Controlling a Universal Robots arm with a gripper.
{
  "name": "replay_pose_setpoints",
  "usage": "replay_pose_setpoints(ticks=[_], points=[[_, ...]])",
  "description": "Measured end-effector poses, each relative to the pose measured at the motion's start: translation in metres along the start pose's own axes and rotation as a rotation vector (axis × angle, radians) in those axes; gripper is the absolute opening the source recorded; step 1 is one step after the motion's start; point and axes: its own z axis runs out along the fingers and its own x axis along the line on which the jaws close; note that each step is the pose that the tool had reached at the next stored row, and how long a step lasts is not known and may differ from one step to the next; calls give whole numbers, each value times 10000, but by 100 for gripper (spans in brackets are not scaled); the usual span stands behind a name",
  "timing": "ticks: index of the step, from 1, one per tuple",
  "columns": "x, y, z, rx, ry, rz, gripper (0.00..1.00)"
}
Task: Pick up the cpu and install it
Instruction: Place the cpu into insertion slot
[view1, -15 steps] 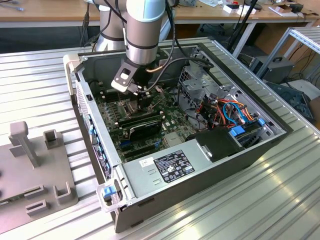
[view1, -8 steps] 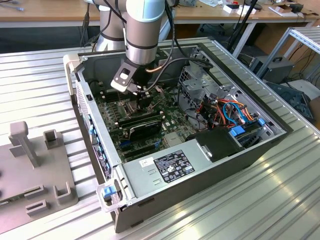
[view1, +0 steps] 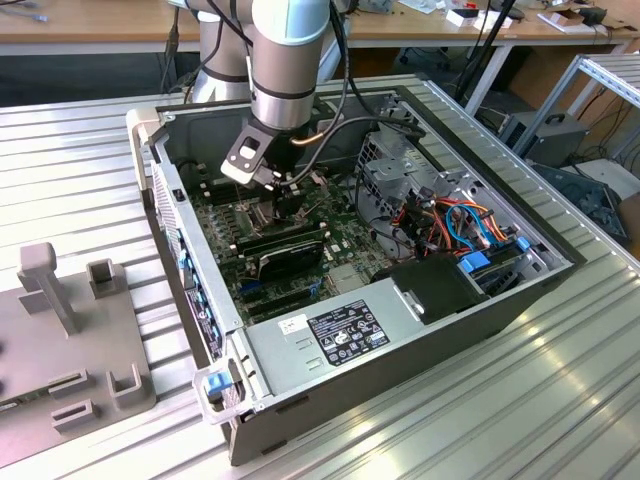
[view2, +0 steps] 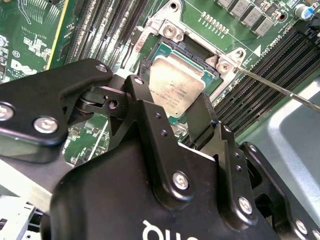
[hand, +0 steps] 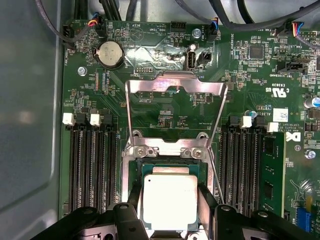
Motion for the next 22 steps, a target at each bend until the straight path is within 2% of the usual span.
replay_pose_setpoints(ticks=[22], points=[[0, -2, 32, -1, 16, 0, 54]])
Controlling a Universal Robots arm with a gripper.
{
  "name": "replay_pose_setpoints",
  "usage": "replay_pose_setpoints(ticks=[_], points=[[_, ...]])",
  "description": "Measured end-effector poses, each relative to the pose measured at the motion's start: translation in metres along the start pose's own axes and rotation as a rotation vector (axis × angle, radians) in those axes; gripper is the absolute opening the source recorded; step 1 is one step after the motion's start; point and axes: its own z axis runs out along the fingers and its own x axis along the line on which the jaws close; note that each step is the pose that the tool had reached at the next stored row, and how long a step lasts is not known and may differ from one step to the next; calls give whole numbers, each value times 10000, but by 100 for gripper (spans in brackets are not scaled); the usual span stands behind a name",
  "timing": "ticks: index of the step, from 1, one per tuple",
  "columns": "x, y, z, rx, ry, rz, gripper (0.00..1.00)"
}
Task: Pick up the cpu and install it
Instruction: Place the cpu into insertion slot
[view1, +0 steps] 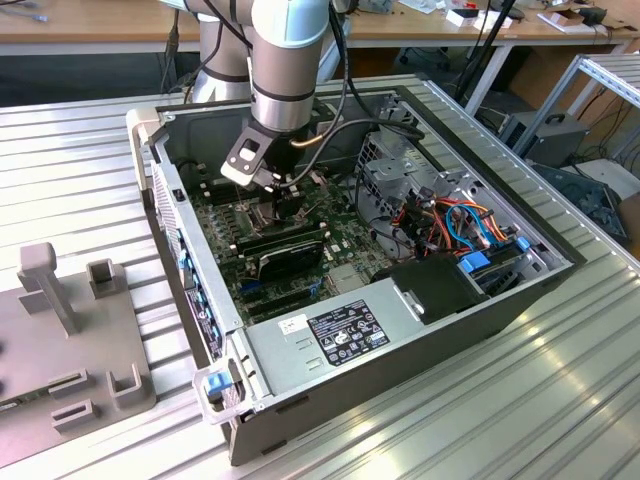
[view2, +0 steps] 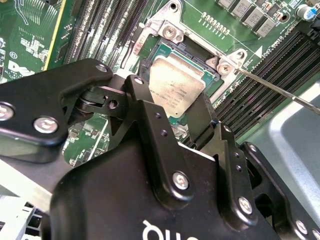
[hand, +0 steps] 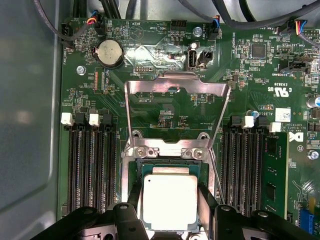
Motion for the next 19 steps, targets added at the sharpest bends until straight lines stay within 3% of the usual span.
replay_pose_setpoints(ticks=[19], points=[[5, 0, -2, 1, 1, 1, 54]])
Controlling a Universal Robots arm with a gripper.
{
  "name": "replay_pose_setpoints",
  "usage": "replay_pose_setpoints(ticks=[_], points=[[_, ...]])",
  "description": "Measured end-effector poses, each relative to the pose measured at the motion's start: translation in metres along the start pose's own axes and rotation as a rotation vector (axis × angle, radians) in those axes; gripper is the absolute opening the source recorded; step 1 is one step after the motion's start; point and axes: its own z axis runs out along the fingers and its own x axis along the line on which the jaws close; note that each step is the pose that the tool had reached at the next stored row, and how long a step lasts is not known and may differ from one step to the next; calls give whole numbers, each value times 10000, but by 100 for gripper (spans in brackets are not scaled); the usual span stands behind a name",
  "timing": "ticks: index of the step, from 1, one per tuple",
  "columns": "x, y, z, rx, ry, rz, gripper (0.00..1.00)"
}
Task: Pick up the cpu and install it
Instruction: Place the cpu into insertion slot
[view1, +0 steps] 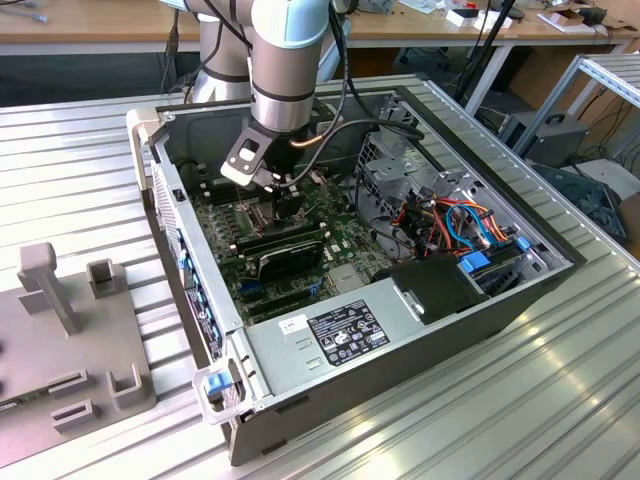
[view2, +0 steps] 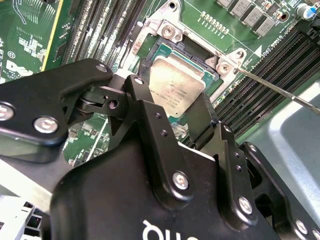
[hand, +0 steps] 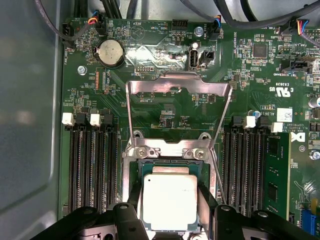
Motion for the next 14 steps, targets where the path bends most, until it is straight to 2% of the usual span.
replay_pose_setpoints(ticks=[3, 4, 10, 14], points=[[-1, 0, -2, 1, -3, 0, 55], [0, 0, -1, 1, -2, 0, 62], [1, 0, -3, 1, -1, 0, 62], [-1, 4, -78, 1, -11, -1, 62]])
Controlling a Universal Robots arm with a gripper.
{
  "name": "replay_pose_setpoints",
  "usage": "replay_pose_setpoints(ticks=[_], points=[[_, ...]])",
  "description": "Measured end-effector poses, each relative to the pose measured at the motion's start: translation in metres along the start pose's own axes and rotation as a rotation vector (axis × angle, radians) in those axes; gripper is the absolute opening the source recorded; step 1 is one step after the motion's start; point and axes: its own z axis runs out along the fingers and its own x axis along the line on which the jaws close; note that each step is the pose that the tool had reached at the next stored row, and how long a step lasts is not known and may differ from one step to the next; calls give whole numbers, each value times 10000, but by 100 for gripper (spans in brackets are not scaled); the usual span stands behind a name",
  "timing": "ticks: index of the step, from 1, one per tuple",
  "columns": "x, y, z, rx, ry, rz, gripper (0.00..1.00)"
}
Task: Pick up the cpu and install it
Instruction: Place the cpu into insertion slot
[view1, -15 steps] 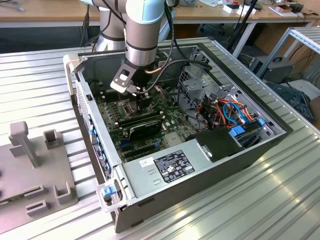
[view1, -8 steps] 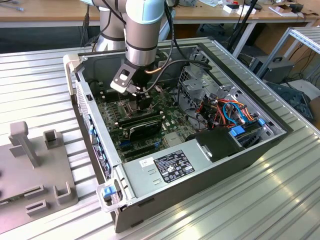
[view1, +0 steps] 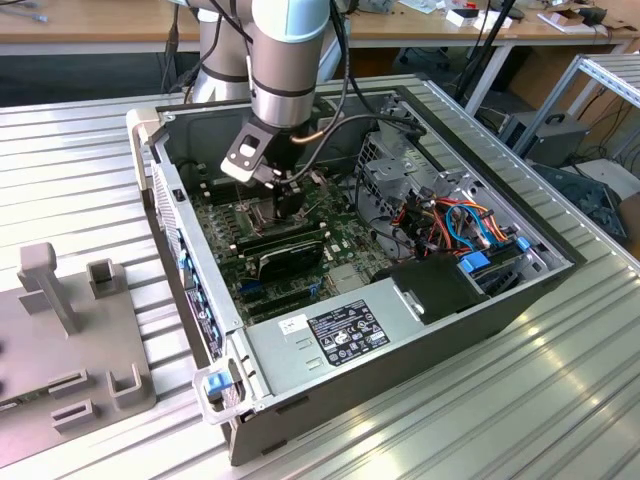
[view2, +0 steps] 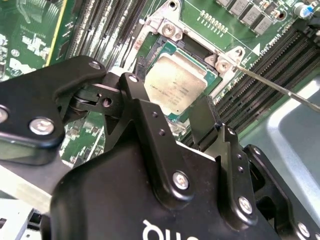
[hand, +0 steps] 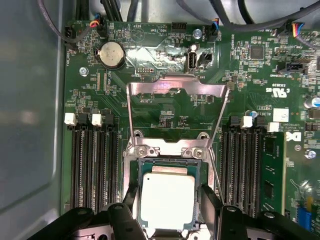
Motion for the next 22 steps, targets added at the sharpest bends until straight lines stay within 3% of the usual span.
replay_pose_setpoints(ticks=[4, 12, 22], points=[[-2, 0, -18, 0, -4, 50, 62], [-3, -2, 41, 4, -10, 146, 62], [-2, -15, 68, -3, 5, -199, 62]])
